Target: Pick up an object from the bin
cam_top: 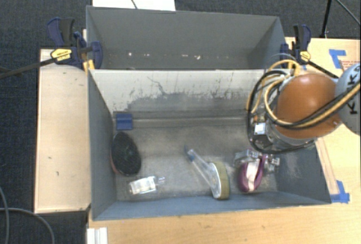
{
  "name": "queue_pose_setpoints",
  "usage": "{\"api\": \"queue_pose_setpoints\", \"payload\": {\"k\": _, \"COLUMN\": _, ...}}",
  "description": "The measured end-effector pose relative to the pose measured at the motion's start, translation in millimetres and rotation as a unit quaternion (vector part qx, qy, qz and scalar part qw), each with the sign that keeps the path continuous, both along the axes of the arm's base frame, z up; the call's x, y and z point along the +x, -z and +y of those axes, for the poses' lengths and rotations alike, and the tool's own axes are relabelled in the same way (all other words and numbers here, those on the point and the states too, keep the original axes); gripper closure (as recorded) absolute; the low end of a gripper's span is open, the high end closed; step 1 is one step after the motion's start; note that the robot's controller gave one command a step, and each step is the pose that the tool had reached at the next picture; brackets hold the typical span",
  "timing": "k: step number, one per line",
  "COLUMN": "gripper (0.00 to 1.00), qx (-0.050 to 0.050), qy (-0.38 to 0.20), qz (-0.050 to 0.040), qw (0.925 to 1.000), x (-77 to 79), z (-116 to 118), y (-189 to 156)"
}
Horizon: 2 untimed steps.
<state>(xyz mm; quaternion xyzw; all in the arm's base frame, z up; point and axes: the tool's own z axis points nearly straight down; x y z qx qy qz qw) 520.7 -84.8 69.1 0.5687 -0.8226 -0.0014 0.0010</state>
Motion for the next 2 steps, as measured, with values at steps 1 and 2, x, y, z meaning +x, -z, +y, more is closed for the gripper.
{"api": "queue_pose_setpoints", "payload": {"k": 1, "gripper": 1.00, "qx": 0.000, "qy": 0.003, "qz": -0.0041, "qw": 1.0000, "x": 1.1, "z": 0, "y": -39}}
{"api": "queue_pose_setpoints", "payload": {"k": 2, "gripper": 1.00, "qx": 0.000, "qy": 0.007, "qz": -0.0041, "qw": 1.0000, "x": 1.9, "z": 1, "y": -68}}
